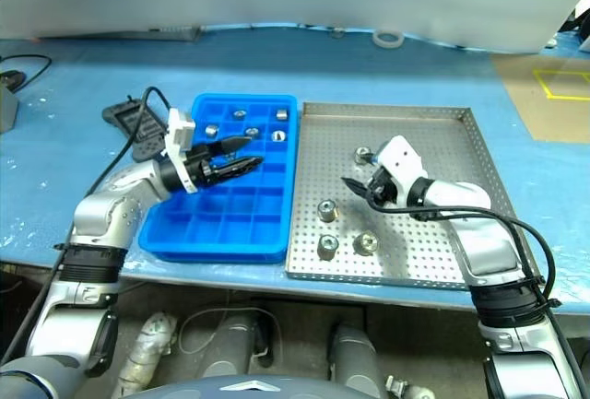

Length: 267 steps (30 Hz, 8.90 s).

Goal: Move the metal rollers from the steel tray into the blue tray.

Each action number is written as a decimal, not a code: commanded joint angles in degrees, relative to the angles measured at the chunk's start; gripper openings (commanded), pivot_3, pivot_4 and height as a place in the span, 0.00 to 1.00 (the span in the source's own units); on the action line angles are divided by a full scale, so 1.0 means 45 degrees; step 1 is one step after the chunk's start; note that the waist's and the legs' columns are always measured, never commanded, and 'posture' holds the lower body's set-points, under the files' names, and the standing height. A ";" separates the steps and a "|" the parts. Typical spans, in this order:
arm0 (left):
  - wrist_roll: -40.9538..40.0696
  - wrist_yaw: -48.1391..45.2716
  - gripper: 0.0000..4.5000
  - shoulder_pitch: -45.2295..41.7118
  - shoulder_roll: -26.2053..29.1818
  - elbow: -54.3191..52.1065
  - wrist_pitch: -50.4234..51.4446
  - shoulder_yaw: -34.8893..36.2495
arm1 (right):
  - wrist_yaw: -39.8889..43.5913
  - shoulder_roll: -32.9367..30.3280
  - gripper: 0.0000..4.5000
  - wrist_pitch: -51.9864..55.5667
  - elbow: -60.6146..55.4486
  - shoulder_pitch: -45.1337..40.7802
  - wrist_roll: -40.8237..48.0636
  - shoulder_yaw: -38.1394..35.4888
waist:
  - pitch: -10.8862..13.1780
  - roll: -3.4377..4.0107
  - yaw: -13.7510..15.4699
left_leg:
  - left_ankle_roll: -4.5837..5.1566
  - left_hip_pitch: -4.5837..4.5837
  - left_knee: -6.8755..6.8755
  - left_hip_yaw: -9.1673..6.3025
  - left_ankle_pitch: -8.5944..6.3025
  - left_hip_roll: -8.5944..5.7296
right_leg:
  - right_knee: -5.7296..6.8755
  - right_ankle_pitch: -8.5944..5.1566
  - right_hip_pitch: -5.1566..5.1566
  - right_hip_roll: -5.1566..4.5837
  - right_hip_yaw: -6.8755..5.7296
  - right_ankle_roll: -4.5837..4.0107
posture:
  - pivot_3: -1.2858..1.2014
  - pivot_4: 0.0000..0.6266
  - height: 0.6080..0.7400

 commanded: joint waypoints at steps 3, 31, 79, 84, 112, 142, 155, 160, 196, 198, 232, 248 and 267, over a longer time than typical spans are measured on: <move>0.0186 0.0036 0.88 -0.0467 -0.0391 -0.0391 0.0277 -0.0715 | -0.0177 -0.0420 0.71 -0.0472 0.0032 -0.0100 -0.0003 -0.0850 | 0.0000 0.0000 -0.0031 | 0.0001 0.0002 0.0003 0.0000 0.0000 0.0000 | 0.0000 0.0000 0.0003 0.0000 0.0002 0.0000 | 0.50 0.24 1.00; 0.5093 0.1743 0.88 -0.6736 -0.5128 1.0014 -0.5222 -0.2856 | -0.2510 -0.0310 0.71 -0.0114 -0.1926 0.2198 -0.0188 -0.2282 | -0.0002 0.0002 -0.0625 | 0.0159 -0.0069 0.0122 0.0003 -0.0055 -0.0015 | -0.0013 0.0003 0.0009 -0.0024 0.0006 0.0005 | 0.41 0.24 1.00; 0.7913 0.8332 0.88 -0.7833 -0.8879 1.5906 -0.6249 -0.0284 | -0.4919 0.0456 0.71 0.1875 -0.5521 0.5265 -0.0554 -0.3145 | -0.0003 0.0009 -0.1845 | 0.0300 -0.0148 0.0153 0.0003 -0.0146 -0.0047 | -0.0222 0.0023 0.0064 -0.0070 -0.0027 0.0038 | 0.31 0.24 1.00; 0.8033 0.8314 0.61 -0.7786 -0.8896 1.5891 -0.6258 -0.0315 | -0.4987 0.0550 0.72 0.1857 -0.5517 0.5302 -0.0606 -0.3155 | -0.0002 0.0011 -0.1869 | 0.0298 -0.0147 0.0154 0.0003 -0.0147 -0.0047 | -0.0222 0.0024 0.0064 -0.0069 -0.0028 0.0040 | 0.31 0.24 1.00; 0.8529 0.6877 0.34 -0.8763 -0.7541 1.5554 -0.6324 -0.0621 | -0.5174 0.0861 0.72 0.1696 -0.5440 0.5688 -0.0786 -0.3099 | -0.0002 0.0014 -0.1894 | 0.0306 -0.0155 0.0156 0.0003 -0.0151 -0.0048 | -0.0234 0.0025 0.0064 -0.0071 -0.0028 0.0041 | 0.31 0.24 1.00; 1.3068 0.9813 0.90 -0.9455 -0.7629 1.6254 -0.7186 -0.4258 | -0.5948 0.1917 0.72 0.1894 -0.6395 0.6752 -0.1339 -0.2516 | -0.0007 0.0035 -0.2412 | 0.0320 -0.0171 0.0160 0.0004 -0.0158 -0.0064 | -0.0234 0.0026 0.0052 -0.0093 -0.0040 0.0045 | 0.27 0.24 1.00; 1.3248 0.9647 0.90 -0.8741 -0.7394 1.6322 -0.6270 -0.4217 | -0.6204 0.2039 0.72 0.2001 -0.6578 0.6999 -0.1429 -0.2561 | -0.0022 0.0059 -0.3248 | 0.0408 -0.0173 0.0187 -0.0032 -0.0215 -0.0133 | -0.0362 0.0026 0.0155 -0.0159 -0.0109 0.0046 | 0.26 0.24 1.00; 1.3111 0.9359 0.79 -0.8603 -0.7281 1.6298 -0.6049 -0.4046 | -0.6214 0.2049 0.72 0.1981 -0.6503 0.6943 -0.1459 -0.2521 | -0.0026 0.0065 -0.3482 | 0.0469 -0.0175 0.0208 -0.0036 -0.0252 -0.0169 | -0.0410 0.0026 0.0199 -0.0201 -0.0117 0.0045 | 0.27 0.24 1.00; 0.5216 -0.4023 0.34 -0.7858 -0.1390 1.0282 -0.4610 0.1321 | -0.2718 0.0595 0.72 0.1231 -0.3999 0.1858 0.0219 -0.1863 | 0.0013 0.0098 -0.3308 | 0.0450 -0.0228 0.0218 -0.0059 -0.0231 -0.0179 | -0.0254 0.0027 0.0083 -0.0227 -0.0125 0.0042 | 0.40 0.24 1.00; 0.4218 -0.4829 0.34 -0.6378 -0.0482 0.6992 -0.2702 0.1286 | -0.1982 0.0571 0.72 0.1073 -0.3468 0.0816 0.0397 -0.1218 | 0.0021 0.0101 -0.3118 | 0.0443 -0.0219 0.0212 -0.0049 -0.0225 -0.0177 | -0.0226 0.0027 0.0068 -0.0226 -0.0103 0.0040 | 0.43 0.24 1.00; 0.3427 0.4895 0.34 0.2419 -0.0262 -0.0676 -0.0798 0.1714 | 0.1453 0.2070 0.72 -0.1534 0.1072 -0.2808 -0.0281 0.2082 | 0.0030 0.0047 0.0922 | -0.0024 -0.0103 -0.0038 -0.0069 0.0051 -0.0010 | 0.0004 -0.0025 0.0017 -0.0120 -0.0279 0.0045 | 0.58 0.24 1.00; 0.3714 0.4340 0.73 0.1806 0.0514 0.0219 -0.0914 0.0862 | 0.0677 0.1880 0.72 -0.1133 0.0406 -0.2255 -0.0379 0.1903 | 0.0008 0.0081 0.0747 | -0.0024 -0.0032 -0.0026 -0.0061 0.0049 -0.0016 | 0.0001 -0.0033 0.0093 -0.0142 -0.0278 0.0035 | 0.56 0.24 1.00; 0.3846 -0.4314 0.73 -0.5126 -0.2241 0.6562 -0.3143 -0.3665 | -0.1595 -0.0134 0.72 0.1282 -0.4136 0.2304 -0.0084 -0.2519 | 0.0015 0.0068 -0.0367 | 0.0135 -0.0102 0.0010 -0.0003 0.0013 -0.0034 | -0.0018 -0.0033 0.0053 -0.0165 -0.0247 0.0037 | 0.38 0.24 1.00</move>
